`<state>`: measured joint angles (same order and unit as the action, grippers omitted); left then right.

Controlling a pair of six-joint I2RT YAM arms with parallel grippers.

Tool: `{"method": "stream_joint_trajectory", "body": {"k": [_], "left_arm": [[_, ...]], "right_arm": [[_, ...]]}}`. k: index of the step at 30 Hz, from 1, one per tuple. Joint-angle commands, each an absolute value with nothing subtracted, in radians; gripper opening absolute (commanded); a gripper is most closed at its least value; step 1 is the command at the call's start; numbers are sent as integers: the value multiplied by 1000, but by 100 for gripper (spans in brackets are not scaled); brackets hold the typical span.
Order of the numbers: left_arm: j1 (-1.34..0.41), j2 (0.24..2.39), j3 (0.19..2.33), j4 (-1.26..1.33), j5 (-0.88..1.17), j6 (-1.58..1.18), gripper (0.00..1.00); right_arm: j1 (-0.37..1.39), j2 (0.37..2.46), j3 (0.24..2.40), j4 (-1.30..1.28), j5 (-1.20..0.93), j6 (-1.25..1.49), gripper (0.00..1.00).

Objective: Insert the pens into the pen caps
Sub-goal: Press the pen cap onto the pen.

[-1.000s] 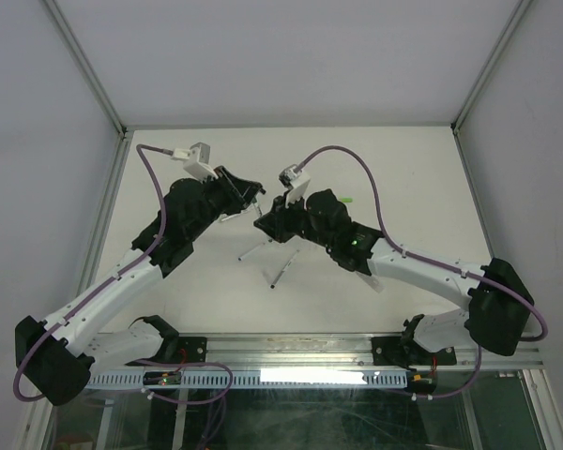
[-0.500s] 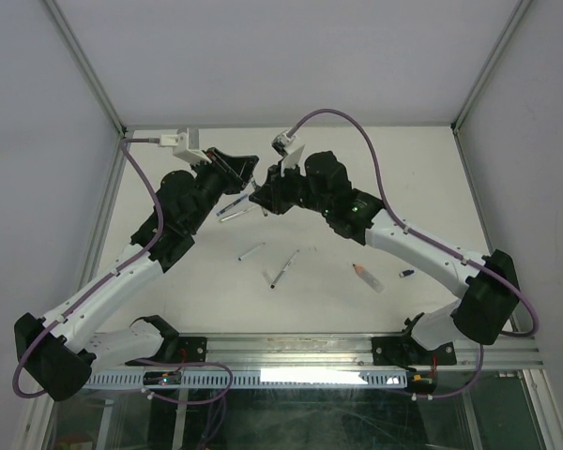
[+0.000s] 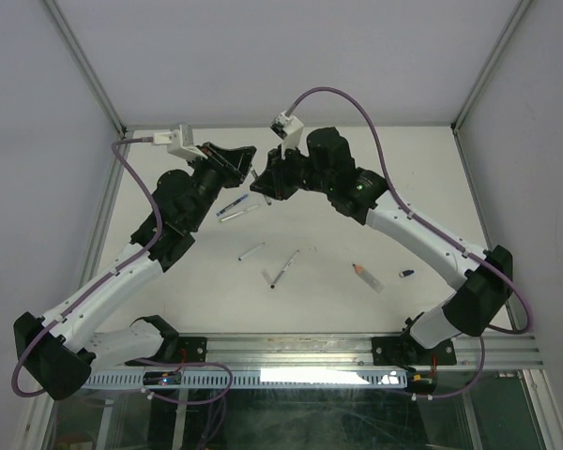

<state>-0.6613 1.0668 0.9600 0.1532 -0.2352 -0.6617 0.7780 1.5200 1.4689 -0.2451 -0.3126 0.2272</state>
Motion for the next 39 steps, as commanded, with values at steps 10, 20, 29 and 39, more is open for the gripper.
{"method": "stream_joint_trajectory", "body": {"k": [10,20,29,39], "left_arm": [[-772,1032,944,-180,52,-691,0],[-771,1030,926,-176,29,-698,31],[-759,1037,936,-165,6,-683,51],[-715,1010,885,-239,-32,-650,54]], "right_arm": [[692,1290,1174,238,-268,312,0],[802,1191,884,168,-232,433,0],[879,1153,719,81,-62,583,0],[877,1034,666,-245,171,646,2]]}}
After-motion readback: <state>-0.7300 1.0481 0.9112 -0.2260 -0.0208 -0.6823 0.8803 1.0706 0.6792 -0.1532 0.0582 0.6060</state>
